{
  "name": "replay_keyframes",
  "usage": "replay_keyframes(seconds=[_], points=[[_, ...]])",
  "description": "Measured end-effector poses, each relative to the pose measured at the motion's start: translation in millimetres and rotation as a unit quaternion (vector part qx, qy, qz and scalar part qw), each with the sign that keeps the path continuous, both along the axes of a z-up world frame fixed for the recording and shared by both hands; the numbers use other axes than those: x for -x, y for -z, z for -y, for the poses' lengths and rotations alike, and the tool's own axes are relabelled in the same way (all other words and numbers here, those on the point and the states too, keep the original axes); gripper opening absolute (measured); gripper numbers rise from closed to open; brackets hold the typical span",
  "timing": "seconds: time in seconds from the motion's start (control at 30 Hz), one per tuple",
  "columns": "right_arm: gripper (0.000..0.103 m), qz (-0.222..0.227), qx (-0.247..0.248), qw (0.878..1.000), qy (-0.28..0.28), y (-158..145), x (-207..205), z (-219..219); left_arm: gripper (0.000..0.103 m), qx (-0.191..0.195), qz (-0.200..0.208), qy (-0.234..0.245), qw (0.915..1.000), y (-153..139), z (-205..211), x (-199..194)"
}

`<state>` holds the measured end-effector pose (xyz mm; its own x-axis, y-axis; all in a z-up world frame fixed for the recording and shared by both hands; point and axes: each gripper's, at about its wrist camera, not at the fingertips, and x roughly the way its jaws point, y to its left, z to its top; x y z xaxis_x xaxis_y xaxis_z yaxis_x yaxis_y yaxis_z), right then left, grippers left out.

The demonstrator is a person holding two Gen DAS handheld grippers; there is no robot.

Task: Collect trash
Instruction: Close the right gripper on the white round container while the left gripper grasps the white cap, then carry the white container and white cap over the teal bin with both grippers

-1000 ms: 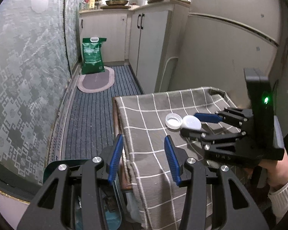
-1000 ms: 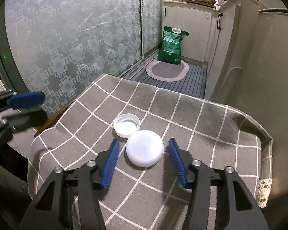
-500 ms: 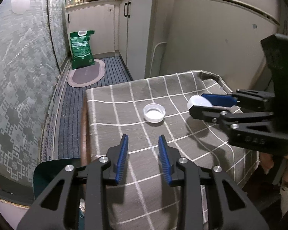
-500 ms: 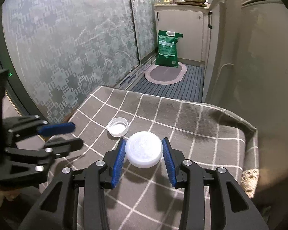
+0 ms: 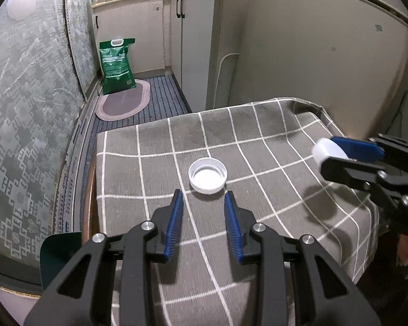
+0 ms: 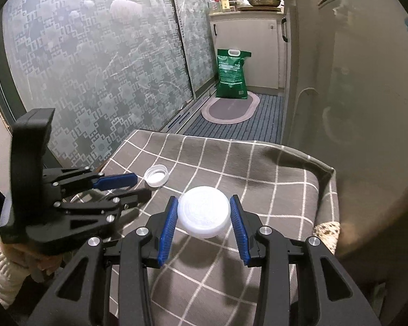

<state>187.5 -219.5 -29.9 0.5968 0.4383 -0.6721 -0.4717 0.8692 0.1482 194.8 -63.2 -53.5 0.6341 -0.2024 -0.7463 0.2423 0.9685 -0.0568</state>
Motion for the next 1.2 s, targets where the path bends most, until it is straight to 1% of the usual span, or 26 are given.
replay_keyframes(seconds=[0.23,0.7,0.73,0.83,1.0,1.2], points=[[0.039,-0.001,-0.003,1.000,0.006,0.4,6.0,14.0,0.038,0.004,-0.001,-0.001,1.0000,-0.2,7.8,-8.5],[0.039,0.005,-0.009,1.000,0.003,-6.0,13.8,24.9,0.039,0.001,0.002,-0.018,0.9998,1.5,17.5,-22.2],[0.039,0.005,-0.008,1.000,0.003,-5.6,14.3,24.7,0.038,0.001,0.002,-0.018,0.9998,1.7,18.0,-22.9],[0.039,0.002,-0.006,1.000,0.003,-4.5,14.1,25.5,0.033,-0.001,0.005,-0.021,0.9998,2.2,18.7,-23.2],[0.039,-0.001,-0.004,1.000,0.006,-5.0,12.9,23.1,0.032,0.022,0.000,-0.021,0.9996,-1.0,11.7,-22.9],[0.039,-0.005,0.002,1.000,-0.004,-3.2,9.9,7.7,0.032,0.036,0.012,-0.026,0.9989,-14.2,-4.1,-12.1]])
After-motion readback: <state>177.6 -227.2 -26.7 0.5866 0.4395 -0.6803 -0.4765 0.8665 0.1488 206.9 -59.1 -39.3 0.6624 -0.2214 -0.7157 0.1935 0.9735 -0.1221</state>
